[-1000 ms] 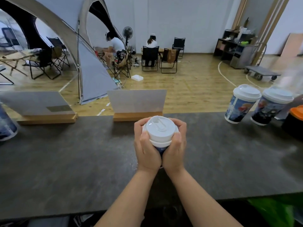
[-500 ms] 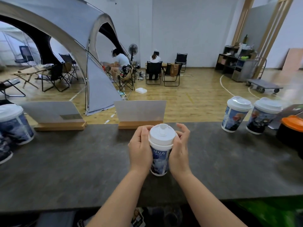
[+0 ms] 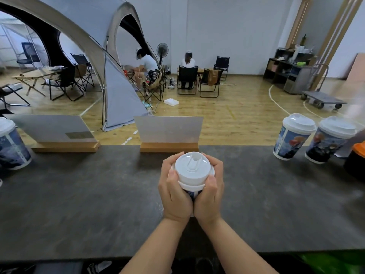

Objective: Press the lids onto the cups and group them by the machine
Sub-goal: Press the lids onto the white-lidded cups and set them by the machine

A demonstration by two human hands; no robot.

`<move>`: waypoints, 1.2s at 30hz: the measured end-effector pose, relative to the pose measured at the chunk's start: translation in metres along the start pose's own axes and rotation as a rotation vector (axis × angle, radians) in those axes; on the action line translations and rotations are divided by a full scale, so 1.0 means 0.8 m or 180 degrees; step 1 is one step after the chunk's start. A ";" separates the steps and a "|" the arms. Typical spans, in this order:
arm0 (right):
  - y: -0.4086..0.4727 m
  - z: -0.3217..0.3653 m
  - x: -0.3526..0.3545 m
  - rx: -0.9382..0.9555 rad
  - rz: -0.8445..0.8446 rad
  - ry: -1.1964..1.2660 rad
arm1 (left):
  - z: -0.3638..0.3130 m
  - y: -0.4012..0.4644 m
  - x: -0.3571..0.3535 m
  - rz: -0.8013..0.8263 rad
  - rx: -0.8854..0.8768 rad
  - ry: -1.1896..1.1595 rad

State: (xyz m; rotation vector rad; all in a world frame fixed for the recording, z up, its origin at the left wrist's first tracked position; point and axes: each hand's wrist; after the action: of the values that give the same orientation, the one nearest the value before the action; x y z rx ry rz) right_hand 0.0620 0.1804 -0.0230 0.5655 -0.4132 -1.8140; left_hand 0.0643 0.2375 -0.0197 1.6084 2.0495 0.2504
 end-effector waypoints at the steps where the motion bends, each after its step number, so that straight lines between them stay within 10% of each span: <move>1: 0.000 -0.002 0.000 0.0007 0.0006 -0.0002 | 0.001 0.000 0.000 0.0018 -0.0005 0.0007; 12: -0.002 0.020 0.017 -0.0676 -0.0152 0.0333 | -0.001 0.018 0.021 -0.0117 -0.0054 0.0747; 20: -0.006 0.020 0.020 -0.0600 0.0467 -0.0133 | -0.018 -0.012 0.012 -0.0168 0.0341 0.0379; 36: -0.004 0.006 -0.004 0.0026 0.0000 -0.0045 | -0.010 -0.006 0.002 -0.0312 0.0143 0.0000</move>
State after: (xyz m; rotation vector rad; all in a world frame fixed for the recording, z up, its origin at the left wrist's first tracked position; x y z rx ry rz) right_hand 0.0573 0.1846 -0.0200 0.5586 -0.4302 -1.8181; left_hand 0.0557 0.2386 -0.0152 1.5285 2.1410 0.1704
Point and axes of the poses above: each hand's wrist, its own y-axis towards the middle knuckle, its own x-axis out of the back of the hand, z = x × y, and after that the axes turned 5 degrees about z, right-handed
